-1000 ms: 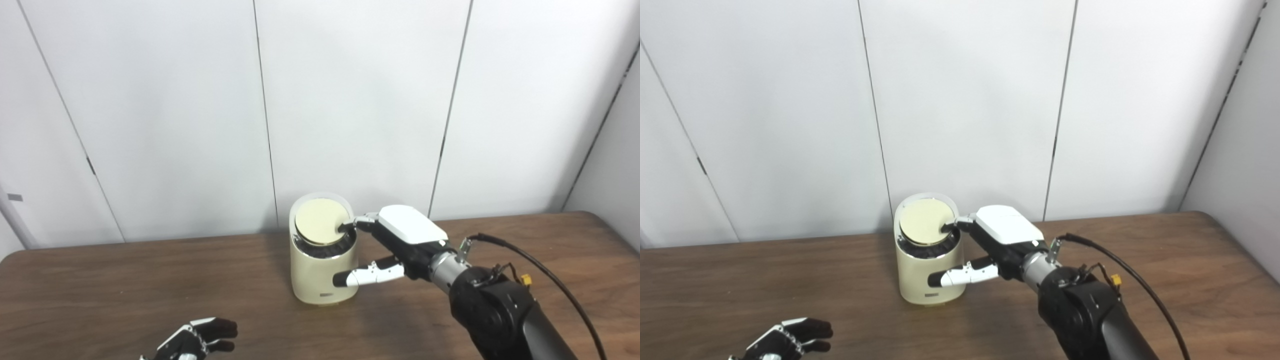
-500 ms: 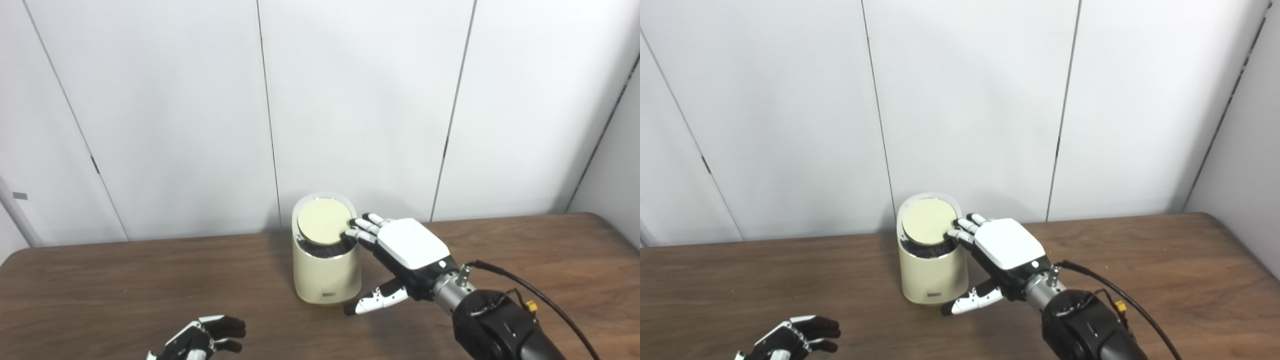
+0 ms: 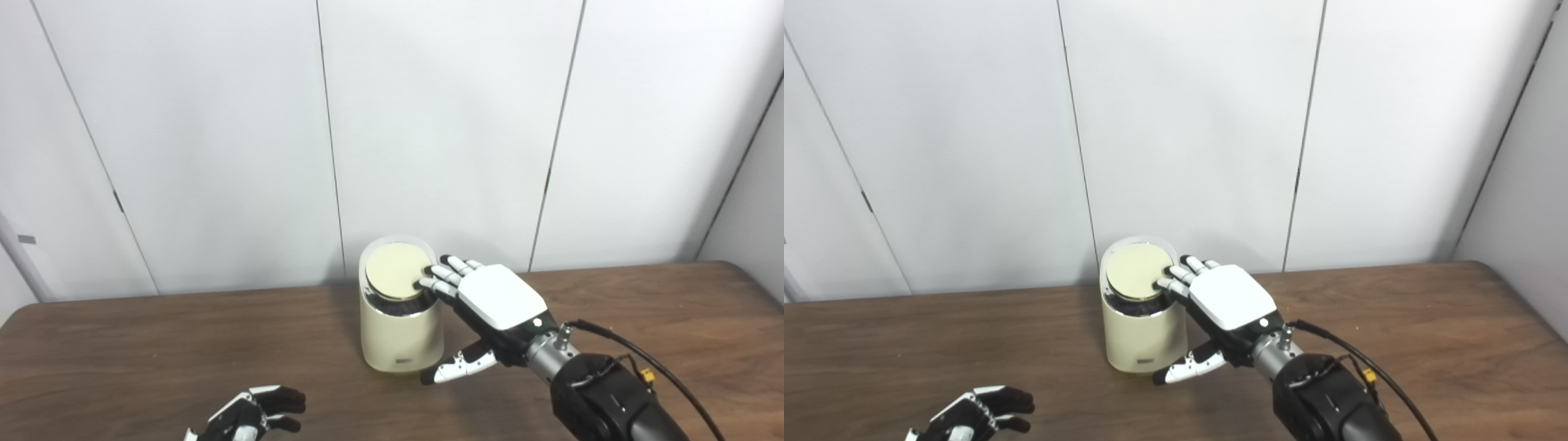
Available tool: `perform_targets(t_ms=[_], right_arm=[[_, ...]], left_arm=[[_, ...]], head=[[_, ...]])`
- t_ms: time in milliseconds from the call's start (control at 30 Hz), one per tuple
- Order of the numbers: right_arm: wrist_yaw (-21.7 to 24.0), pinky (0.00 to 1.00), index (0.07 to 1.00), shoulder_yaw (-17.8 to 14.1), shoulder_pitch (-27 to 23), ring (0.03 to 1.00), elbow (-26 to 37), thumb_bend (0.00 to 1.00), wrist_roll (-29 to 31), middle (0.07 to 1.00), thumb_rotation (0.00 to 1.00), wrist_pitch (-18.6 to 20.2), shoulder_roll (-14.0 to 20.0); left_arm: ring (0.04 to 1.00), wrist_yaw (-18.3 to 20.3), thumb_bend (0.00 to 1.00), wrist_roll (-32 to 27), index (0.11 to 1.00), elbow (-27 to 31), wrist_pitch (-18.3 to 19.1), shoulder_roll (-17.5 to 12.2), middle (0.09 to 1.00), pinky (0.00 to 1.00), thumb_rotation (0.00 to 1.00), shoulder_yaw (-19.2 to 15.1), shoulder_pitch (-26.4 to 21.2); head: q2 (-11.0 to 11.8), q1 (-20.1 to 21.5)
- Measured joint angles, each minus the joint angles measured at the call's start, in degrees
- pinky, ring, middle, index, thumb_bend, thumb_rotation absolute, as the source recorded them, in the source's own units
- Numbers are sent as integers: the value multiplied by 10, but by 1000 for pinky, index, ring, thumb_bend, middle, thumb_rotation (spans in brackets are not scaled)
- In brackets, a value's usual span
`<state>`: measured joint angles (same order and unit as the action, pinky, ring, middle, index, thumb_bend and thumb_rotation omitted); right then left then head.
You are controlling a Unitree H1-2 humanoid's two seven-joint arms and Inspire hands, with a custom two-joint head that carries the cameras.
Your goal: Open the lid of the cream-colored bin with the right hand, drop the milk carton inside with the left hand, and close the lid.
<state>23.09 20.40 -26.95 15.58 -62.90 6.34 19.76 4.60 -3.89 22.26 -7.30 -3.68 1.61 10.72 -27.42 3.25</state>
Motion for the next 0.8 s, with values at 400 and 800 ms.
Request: perform_targets(t_ms=[400, 800], right_arm=[[15, 922, 869, -2, -8, 966, -1, 706, -4, 906, 680, 0, -6], [25, 931, 849, 2, -14, 963, -2, 716, -7, 910, 687, -3, -11]], left_arm=[[667, 0, 355, 11, 649, -4, 6, 1, 663, 611, 833, 5, -1], [669, -1, 404, 22, 651, -4, 17, 5, 663, 612, 834, 11, -2]], head=[[2, -4], [0, -12]])
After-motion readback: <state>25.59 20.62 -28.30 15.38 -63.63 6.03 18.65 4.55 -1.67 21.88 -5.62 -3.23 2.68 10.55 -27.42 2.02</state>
